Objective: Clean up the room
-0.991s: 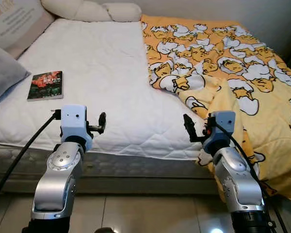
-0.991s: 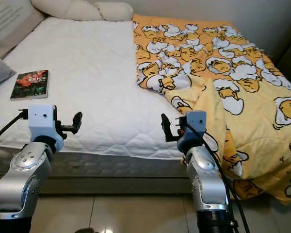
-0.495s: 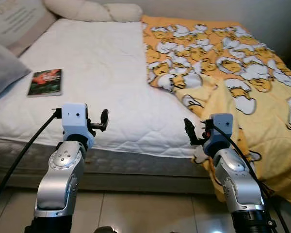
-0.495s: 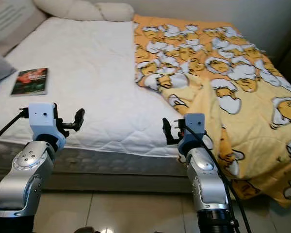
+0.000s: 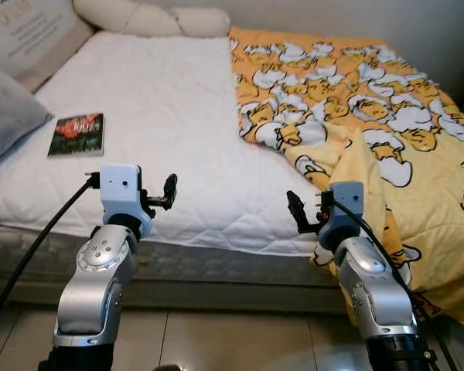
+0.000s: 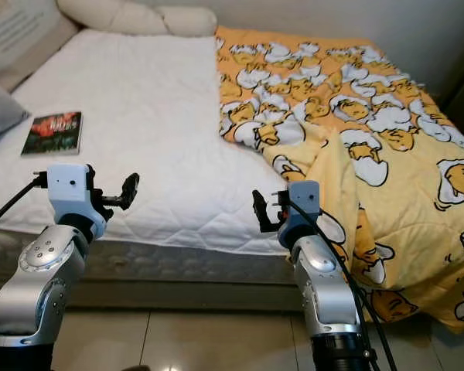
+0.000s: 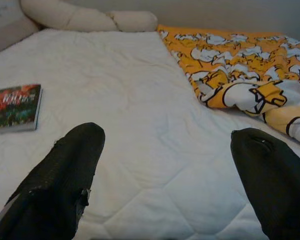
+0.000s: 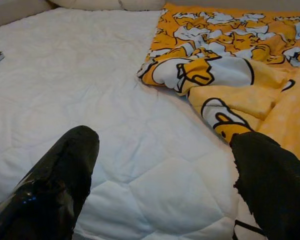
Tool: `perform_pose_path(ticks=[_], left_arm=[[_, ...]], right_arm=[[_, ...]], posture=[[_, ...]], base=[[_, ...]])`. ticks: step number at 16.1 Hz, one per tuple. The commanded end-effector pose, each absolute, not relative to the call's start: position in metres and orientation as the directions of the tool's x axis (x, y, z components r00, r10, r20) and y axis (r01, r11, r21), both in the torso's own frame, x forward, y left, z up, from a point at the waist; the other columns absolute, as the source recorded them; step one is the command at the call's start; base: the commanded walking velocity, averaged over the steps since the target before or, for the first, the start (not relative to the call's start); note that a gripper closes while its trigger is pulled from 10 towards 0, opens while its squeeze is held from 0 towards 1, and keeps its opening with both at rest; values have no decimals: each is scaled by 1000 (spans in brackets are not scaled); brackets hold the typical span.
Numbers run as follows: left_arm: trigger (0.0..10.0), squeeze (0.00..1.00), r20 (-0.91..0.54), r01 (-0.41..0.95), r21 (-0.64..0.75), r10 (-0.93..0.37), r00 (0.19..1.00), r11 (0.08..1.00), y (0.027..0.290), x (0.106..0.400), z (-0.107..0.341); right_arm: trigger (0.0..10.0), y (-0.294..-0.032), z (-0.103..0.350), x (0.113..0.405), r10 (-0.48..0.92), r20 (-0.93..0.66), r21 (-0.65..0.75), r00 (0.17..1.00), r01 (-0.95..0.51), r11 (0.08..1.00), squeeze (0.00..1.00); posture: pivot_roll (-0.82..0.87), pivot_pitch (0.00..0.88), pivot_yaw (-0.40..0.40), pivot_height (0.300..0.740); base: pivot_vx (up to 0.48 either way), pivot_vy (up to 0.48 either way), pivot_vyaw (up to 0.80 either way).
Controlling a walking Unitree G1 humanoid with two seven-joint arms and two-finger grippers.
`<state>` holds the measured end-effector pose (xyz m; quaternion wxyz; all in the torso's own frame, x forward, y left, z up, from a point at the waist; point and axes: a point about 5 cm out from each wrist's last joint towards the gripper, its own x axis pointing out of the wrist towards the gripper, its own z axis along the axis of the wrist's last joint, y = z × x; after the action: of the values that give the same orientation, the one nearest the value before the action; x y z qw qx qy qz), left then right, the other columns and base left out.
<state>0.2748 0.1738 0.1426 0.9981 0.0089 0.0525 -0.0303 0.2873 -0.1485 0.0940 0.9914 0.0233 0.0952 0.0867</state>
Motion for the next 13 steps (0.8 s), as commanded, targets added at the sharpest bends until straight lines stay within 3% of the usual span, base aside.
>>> perform_pose_path(ticks=[1,4,13], left_arm=[[10000,451,-110,67,20,-64,992,998,173,274,141],[10000,478,-115,73,9,-71,991,997,174,274,140],[10000,482,-122,77,11,-75,990,997,175,273,136]], right_arm=[[10000,-151,96,289,186,-192,67,964,-176,982,1000],[10000,-150,91,289,191,-240,72,952,-179,981,1000],[10000,-151,93,289,201,-220,50,954,-195,980,1000]], posture=[[28,0,-44,740],[28,0,-44,740],[24,0,-43,740]], base=[[247,0,0],[267,0,-533],[296,0,0]])
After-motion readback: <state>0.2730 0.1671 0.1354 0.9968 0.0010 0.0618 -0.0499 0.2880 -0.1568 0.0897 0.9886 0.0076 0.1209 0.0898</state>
